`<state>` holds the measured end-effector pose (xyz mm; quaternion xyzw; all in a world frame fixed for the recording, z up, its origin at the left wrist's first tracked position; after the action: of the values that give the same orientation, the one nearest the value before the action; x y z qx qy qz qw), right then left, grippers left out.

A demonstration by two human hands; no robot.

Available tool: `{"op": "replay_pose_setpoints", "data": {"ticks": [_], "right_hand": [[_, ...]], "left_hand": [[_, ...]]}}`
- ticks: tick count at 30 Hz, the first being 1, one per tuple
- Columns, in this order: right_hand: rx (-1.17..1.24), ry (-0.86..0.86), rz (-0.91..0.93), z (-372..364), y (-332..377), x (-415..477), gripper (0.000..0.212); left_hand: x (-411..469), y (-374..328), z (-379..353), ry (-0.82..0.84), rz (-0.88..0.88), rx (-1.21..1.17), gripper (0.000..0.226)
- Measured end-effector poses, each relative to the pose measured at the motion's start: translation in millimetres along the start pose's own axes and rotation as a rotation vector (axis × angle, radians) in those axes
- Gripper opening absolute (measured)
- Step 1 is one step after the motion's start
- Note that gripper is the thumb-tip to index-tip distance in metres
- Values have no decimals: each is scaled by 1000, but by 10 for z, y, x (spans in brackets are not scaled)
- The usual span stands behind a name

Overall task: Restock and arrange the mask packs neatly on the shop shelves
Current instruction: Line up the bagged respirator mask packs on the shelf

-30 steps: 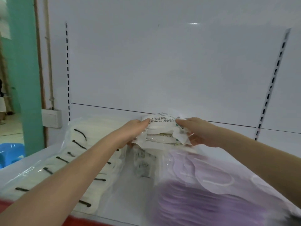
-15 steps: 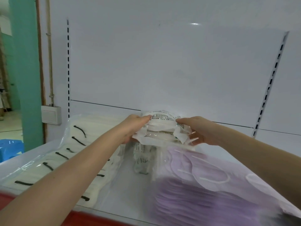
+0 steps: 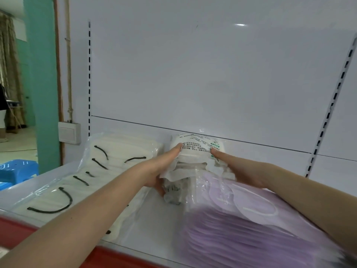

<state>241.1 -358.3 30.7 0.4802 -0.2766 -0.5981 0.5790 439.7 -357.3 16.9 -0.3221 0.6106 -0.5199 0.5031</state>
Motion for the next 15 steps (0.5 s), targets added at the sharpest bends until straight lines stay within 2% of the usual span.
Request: {"op": "replay_pose_setpoints", "data": {"ticks": [7,11,15], "right_hand": [[126,20,41,-40,-14,27,37],[215,7,82,-18,15,12,32],[282,18,136,7,85,-9,31]], "left_hand": [[77,-70,13,-26,-95,-157,45],[101,-200,20,-31,-149,-145,40],[52,-408,15,-19,-277,-118,35]]}}
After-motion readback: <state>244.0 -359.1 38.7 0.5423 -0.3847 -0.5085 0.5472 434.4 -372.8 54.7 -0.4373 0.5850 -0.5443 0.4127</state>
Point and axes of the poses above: each hand's wrist, its own x-axis towards the middle knuckle, its own z-axis out of the back of the hand, y = z × x, the point moved 5 cm from there along x, towards the middle knuckle, and after that the axes turned 7 degrees about -x, right-handed, at the moved point
